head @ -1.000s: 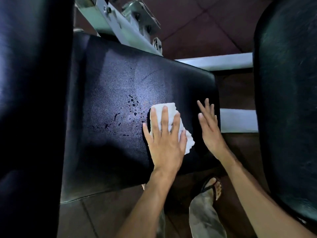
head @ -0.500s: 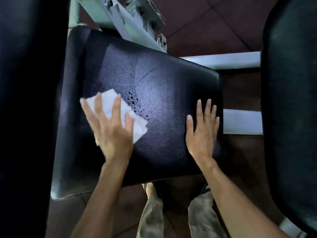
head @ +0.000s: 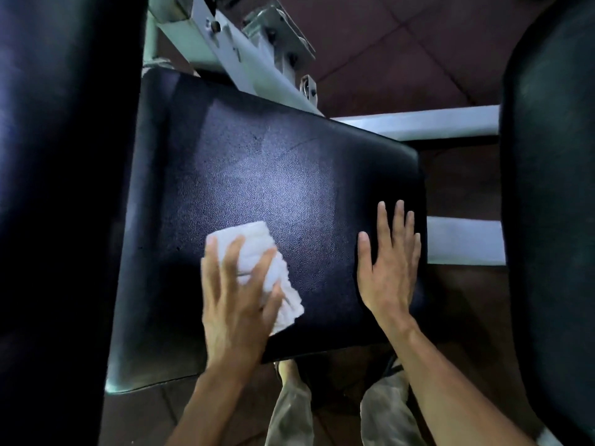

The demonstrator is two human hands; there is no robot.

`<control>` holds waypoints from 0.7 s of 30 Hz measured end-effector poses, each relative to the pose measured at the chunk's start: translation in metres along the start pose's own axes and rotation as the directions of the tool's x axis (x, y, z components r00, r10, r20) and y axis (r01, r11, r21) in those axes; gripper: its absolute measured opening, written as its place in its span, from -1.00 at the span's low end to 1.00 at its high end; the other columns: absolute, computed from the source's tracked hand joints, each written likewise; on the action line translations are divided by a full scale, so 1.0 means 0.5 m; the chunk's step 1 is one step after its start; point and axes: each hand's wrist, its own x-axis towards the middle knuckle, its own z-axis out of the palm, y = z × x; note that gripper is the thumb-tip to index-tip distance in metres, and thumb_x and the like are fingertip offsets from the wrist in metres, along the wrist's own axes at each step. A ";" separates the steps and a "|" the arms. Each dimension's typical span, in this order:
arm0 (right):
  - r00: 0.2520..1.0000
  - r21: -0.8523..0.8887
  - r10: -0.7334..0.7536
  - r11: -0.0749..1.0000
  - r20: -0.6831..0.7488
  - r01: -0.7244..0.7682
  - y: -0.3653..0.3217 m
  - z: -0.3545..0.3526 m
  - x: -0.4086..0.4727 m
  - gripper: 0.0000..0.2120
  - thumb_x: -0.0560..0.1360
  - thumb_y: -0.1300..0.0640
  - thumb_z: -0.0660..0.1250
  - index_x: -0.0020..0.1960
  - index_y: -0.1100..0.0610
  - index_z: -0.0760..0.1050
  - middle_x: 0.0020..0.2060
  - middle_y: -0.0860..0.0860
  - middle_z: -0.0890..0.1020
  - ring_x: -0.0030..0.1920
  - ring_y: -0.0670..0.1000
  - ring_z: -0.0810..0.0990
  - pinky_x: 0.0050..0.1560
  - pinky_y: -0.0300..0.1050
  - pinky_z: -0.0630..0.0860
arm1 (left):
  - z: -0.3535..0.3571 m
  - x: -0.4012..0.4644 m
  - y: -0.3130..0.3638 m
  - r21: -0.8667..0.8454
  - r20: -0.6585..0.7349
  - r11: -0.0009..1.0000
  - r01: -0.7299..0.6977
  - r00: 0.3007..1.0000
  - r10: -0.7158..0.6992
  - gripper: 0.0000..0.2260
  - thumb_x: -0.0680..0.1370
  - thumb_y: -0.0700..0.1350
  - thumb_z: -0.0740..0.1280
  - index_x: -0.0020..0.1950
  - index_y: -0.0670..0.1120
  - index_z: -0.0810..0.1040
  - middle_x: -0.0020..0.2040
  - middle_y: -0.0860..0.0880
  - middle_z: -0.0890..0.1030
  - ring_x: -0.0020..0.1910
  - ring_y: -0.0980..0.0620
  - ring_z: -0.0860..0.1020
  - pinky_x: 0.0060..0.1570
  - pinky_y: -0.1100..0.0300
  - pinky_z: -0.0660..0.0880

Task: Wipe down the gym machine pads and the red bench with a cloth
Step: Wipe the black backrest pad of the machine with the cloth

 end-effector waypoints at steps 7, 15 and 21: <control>0.999 -0.015 -0.009 1.000 -0.034 0.008 0.002 0.003 -0.002 -0.43 0.64 -0.18 -0.03 0.62 -0.05 0.05 0.63 -0.01 -0.01 0.63 0.02 -0.09 0.60 0.08 -0.06 | -0.004 0.337 0.014 -0.139 -0.255 0.975 0.173 0.945 -0.204 -0.65 0.50 0.12 0.28 0.25 0.05 0.55 0.44 -0.15 0.35 0.52 -0.27 0.17 0.54 -0.02 0.12; 0.999 0.000 -0.011 1.000 -0.042 0.011 0.002 0.002 0.000 -0.43 0.64 -0.16 -0.01 0.61 -0.05 0.06 0.63 -0.02 0.01 0.63 -0.01 -0.09 0.60 0.09 -0.05 | 0.042 0.303 0.101 -0.099 -0.099 0.987 -0.130 0.988 0.120 -0.74 0.50 0.12 0.30 0.09 0.03 0.62 0.33 -0.12 0.47 0.49 -0.25 0.22 0.49 -0.06 0.21; 0.999 0.007 -0.011 1.000 -0.046 0.011 0.001 0.004 0.000 -0.42 0.63 -0.16 -0.01 0.61 -0.04 0.09 0.63 -0.02 0.02 0.63 0.00 -0.08 0.60 0.08 -0.06 | 0.005 0.131 -0.001 -0.062 -0.222 0.991 0.123 0.966 -0.134 -0.78 0.49 0.02 0.42 0.11 0.03 0.64 0.34 -0.16 0.40 0.45 -0.28 0.29 0.52 -0.12 0.16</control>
